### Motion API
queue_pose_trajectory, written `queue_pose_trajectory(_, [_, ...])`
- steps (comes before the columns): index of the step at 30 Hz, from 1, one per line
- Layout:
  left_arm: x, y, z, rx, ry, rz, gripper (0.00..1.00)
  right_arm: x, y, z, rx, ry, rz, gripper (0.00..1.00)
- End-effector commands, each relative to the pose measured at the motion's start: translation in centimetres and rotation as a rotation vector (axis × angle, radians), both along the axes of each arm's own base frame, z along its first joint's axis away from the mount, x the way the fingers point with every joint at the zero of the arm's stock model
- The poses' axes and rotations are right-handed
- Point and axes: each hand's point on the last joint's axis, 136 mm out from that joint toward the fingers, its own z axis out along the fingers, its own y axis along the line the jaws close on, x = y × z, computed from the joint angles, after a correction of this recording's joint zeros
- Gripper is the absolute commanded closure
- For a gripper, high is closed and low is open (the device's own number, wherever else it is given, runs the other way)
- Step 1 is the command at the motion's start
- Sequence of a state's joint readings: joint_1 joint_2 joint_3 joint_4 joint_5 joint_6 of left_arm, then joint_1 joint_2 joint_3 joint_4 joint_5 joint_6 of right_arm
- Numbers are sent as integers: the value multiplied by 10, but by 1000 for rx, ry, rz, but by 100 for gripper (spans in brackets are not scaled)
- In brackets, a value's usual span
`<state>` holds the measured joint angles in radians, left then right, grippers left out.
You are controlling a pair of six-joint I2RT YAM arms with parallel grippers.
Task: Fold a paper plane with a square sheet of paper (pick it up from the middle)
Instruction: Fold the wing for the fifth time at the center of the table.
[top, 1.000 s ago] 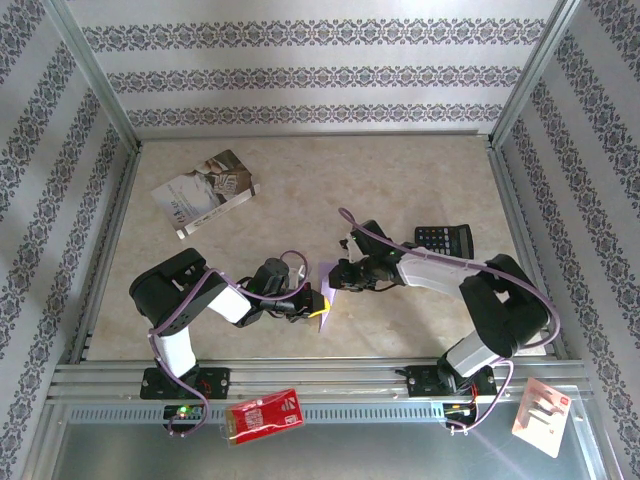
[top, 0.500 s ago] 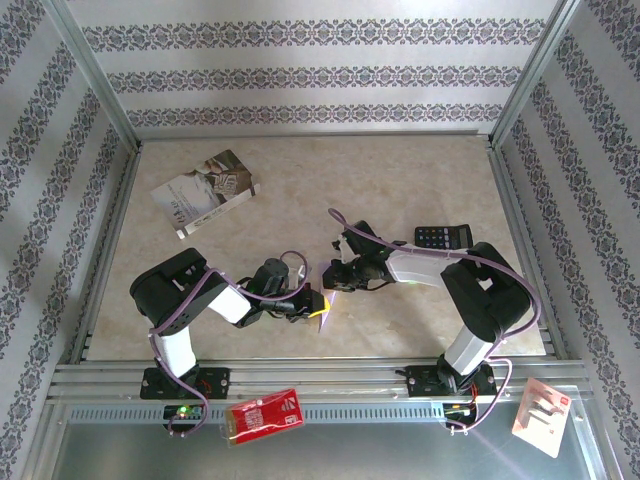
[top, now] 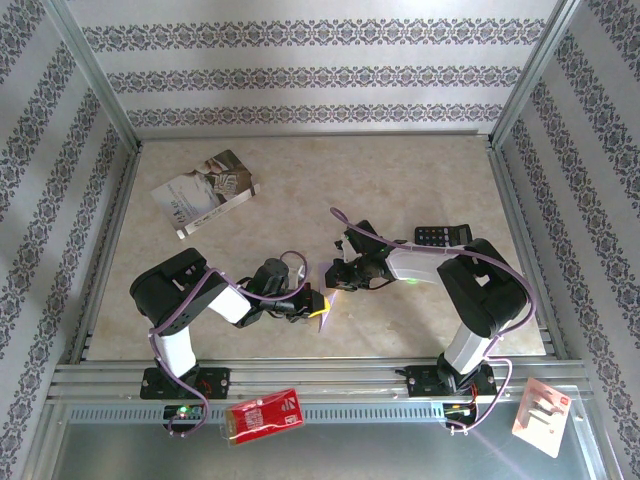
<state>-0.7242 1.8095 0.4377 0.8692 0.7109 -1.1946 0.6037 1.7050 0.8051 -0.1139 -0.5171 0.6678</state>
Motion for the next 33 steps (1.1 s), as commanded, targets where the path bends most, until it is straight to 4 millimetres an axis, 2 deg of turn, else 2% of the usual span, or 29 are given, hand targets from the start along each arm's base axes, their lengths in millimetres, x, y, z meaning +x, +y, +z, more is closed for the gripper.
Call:
queue_pose_trajectory(1, [1,8,-10,26,30,25,100,8,-4,-3,-19,-19,2,86])
queue_pose_trajectory(13, [3,9,-7,48,14,20,100,7,-8,-13,-47,-3,6,86])
queue_pose_trajectory(17, [3,9,-3,53,2,15,97,5,-10,-16,-56,5,4,86])
queue_pose_trajectory(28, [3,17,20,113,-67,-2,80,2,-13,-19,-66,16,2,86])
queue_pose_trajectory(33, [-4,30,22,189,-85,-5,67,3,-11,-17,-58,12,0,86])
